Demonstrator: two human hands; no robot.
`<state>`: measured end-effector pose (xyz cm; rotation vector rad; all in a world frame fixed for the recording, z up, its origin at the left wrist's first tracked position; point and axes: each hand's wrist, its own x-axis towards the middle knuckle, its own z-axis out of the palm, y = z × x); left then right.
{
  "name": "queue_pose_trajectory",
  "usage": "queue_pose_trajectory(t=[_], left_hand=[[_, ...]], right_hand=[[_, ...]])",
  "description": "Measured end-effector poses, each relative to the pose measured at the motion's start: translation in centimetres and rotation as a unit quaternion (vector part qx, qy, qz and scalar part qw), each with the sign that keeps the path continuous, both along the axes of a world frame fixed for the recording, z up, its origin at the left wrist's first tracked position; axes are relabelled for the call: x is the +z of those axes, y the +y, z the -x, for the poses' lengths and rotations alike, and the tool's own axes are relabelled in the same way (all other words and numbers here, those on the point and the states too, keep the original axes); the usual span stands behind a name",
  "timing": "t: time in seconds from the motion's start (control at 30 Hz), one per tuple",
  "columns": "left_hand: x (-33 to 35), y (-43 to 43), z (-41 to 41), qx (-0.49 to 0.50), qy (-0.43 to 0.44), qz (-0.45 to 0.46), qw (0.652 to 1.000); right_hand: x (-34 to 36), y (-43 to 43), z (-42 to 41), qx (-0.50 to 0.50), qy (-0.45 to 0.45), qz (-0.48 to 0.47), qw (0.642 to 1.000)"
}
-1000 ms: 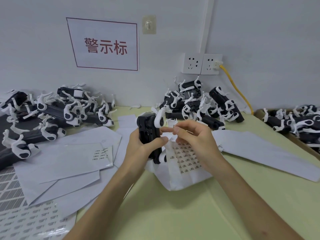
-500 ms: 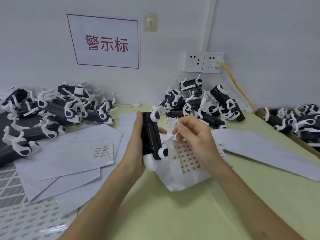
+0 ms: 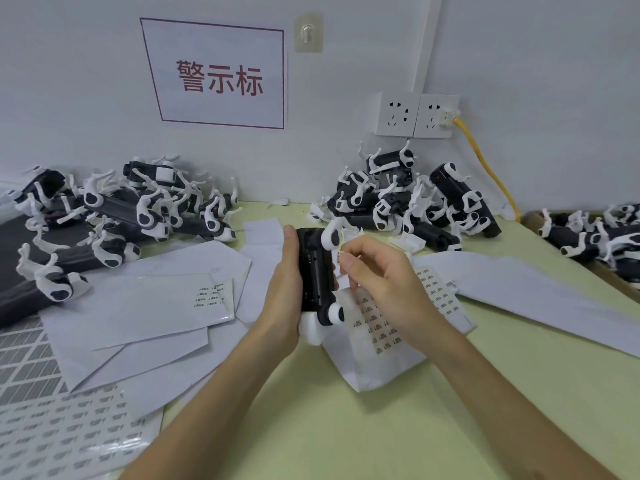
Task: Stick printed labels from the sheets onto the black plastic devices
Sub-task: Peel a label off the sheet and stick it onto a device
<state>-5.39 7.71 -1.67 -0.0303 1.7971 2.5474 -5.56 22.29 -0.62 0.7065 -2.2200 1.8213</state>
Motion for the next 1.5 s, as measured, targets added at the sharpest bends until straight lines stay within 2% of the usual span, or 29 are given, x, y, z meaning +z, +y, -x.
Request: queue_pose_trajectory(t=[0.7,1.5], left_hand=[[-0.7,0.2,0.6,0.035,0.089,0.080,0.992],[-0.9,0.3,0.6,0.056,0.102,0.123,0.986]], right_hand=[[-0.2,-0.3,-0.1,-0.024,-0.017,0.039,0.999],[-0.4,-0.5,-0.1,-0.046,-0.026,0.029,0.998]])
